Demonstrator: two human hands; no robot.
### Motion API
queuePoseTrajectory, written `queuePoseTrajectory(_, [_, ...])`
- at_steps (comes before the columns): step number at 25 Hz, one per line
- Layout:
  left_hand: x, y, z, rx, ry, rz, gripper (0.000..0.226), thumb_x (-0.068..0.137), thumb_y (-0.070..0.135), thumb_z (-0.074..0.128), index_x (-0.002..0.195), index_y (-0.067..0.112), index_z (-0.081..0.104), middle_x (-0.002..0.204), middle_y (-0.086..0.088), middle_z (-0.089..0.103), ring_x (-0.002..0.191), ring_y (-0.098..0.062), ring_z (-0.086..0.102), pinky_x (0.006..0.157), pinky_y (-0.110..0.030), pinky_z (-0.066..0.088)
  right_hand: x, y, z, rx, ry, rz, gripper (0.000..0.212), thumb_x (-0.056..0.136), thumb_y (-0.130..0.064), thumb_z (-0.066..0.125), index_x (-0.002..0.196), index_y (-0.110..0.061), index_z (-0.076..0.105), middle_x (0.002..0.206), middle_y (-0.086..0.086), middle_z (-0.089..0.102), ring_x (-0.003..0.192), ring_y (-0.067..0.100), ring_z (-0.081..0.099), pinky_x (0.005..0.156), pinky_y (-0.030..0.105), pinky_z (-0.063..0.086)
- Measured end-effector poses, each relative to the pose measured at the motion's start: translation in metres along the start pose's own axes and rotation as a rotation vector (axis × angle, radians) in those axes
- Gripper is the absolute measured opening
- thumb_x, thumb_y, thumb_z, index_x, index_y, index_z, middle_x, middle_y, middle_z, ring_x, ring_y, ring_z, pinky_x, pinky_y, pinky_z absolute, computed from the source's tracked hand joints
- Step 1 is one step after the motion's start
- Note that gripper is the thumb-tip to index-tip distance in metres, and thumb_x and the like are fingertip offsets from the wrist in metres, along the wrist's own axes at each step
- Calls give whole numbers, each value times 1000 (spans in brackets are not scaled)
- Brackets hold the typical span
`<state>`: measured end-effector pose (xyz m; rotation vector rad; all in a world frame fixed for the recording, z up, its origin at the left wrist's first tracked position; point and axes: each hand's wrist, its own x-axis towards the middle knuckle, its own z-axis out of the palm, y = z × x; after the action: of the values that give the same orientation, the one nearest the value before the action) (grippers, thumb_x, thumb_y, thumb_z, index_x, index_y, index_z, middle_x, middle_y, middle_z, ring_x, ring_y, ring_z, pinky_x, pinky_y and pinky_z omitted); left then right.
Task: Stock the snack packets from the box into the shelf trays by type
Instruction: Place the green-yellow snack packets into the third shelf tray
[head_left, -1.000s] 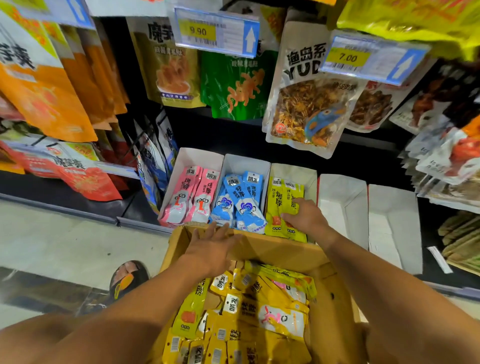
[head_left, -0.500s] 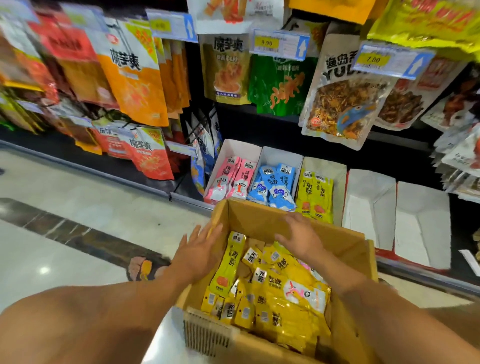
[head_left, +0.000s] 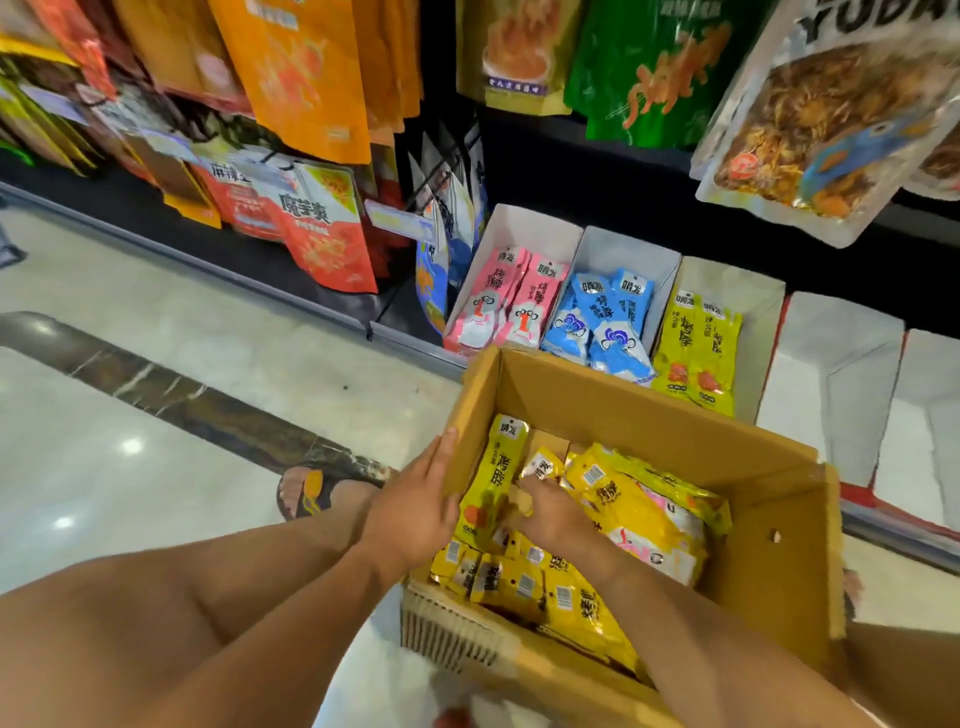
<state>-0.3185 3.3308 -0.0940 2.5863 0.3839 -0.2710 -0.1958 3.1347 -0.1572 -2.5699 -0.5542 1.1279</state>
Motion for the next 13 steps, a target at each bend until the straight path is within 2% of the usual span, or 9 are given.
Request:
queuePoseTrajectory(5, [3, -3, 6, 31, 28, 0, 87, 97, 38, 46, 162, 33, -12, 169, 5, 23, 147, -17, 38, 112, -43, 45, 43, -13, 32, 154, -98, 122, 64, 89, -20, 64, 148, -19, 40, 139, 10, 55, 116, 26, 61, 81, 28, 51])
queuePoseTrajectory(8, [4, -1, 6, 30, 44, 14, 85, 99, 37, 48, 163, 31, -8, 168, 5, 25, 142, -17, 44, 108, -42, 49, 64, -21, 41, 378, -132, 239, 51, 88, -14, 60, 133, -29, 42, 109, 10, 68, 79, 28, 70, 57, 29, 54])
queuePoseTrajectory(9, [4, -1, 7, 38, 53, 19, 84, 99, 37, 48, 163, 31, -7, 168, 5, 25, 141, -17, 45, 106, -42, 49, 76, -17, 49, 480, -125, 302, 51, 84, -15, 63, 129, -27, 44, 104, 11, 68, 70, 29, 70, 52, 32, 56])
queuePoseTrajectory(11, [5, -2, 7, 58, 65, 13, 84, 99, 38, 47, 163, 31, -7, 167, 6, 25, 141, -17, 44, 108, -43, 48, 109, 1, 78, 703, -107, 393, 61, 70, -24, 73, 126, -26, 50, 109, 14, 66, 72, 34, 71, 48, 44, 59])
queuePoseTrajectory(13, [5, -2, 8, 76, 75, 18, 85, 99, 38, 48, 163, 31, -7, 167, 6, 26, 143, -17, 42, 113, -46, 43, 125, 9, 98, 862, -97, 433, 63, 63, -30, 78, 120, -29, 50, 112, 14, 66, 86, 34, 71, 59, 49, 62])
